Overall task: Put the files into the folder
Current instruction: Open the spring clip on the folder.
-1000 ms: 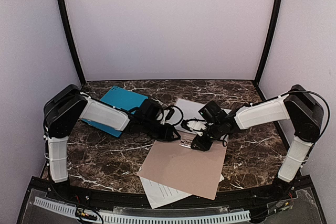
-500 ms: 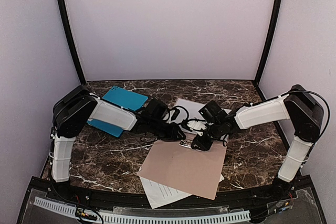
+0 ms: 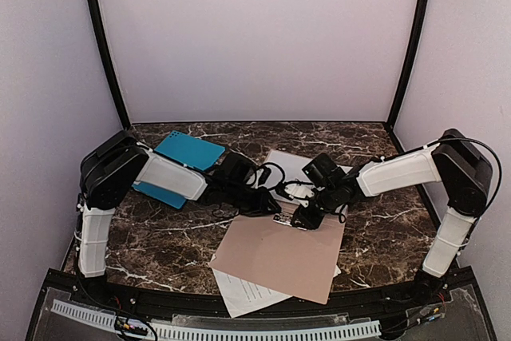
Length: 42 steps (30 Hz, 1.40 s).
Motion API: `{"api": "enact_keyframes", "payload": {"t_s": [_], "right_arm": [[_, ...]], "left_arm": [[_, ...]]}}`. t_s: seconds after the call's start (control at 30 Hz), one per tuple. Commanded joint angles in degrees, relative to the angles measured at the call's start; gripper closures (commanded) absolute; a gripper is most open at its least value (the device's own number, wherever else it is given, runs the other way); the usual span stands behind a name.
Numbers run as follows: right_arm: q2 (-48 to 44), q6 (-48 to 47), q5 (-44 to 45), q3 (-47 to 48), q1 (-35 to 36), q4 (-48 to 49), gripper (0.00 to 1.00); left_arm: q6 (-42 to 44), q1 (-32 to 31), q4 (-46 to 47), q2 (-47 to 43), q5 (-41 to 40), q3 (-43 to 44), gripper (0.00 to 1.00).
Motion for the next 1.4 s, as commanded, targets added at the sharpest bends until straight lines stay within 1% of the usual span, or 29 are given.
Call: {"api": "enact_keyframes", "payload": {"t_s": [0.0, 0.2, 0.27, 0.3, 0.37, 0.53, 0.73, 0.97, 1.1, 1.37], "right_arm": [[1.5, 0.8, 0.3, -0.5, -0.5, -3.2, 0.64], [1.7, 0.8, 0.2, -0.3, -0.5, -3.4, 0.64], [1.7, 0.7, 0.1, -0.2, -0.5, -3.4, 0.64], [1.8, 0.7, 0.2, -0.3, -0.5, -3.4, 0.64], [1.8, 0.7, 0.2, -0.2, -0.5, -3.4, 0.65], [1.8, 0.7, 0.4, -0.2, -0.5, -3.4, 0.65], [2.0, 0.7, 0.3, -0.1, -0.5, -3.5, 0.65], [2.2, 0.6, 0.4, 0.0, -0.5, -3.6, 0.65], [2.2, 0.6, 0.4, 0.0, -0.5, -3.6, 0.65], [2.5, 0.6, 0.6, 0.1, -0.5, -3.8, 0.66]], "left_arm": [[-1.2, -0.4, -1.4, -2.0, 2.0, -1.9, 0.82], [-2.8, -0.5, -0.2, -2.9, 2.5, -3.0, 0.83], [-3.7, -0.5, 0.3, -2.9, 2.8, -3.2, 0.81], [-4.1, -0.4, 0.6, -2.9, 2.9, -3.3, 0.78], [-5.5, -0.5, 2.7, -3.0, 3.3, -3.8, 0.76], [-6.9, -0.4, 3.6, -2.4, 3.4, -3.7, 0.75], [-9.3, 0.0, 5.8, -0.7, 4.5, -3.7, 0.81], [-10.6, 0.1, 6.2, 0.5, 4.3, -3.7, 0.83], [-11.1, 0.0, 6.7, 1.0, 4.1, -4.3, 0.87], [-11.2, 0.0, 7.0, 1.0, 3.4, -5.9, 0.97]]}}
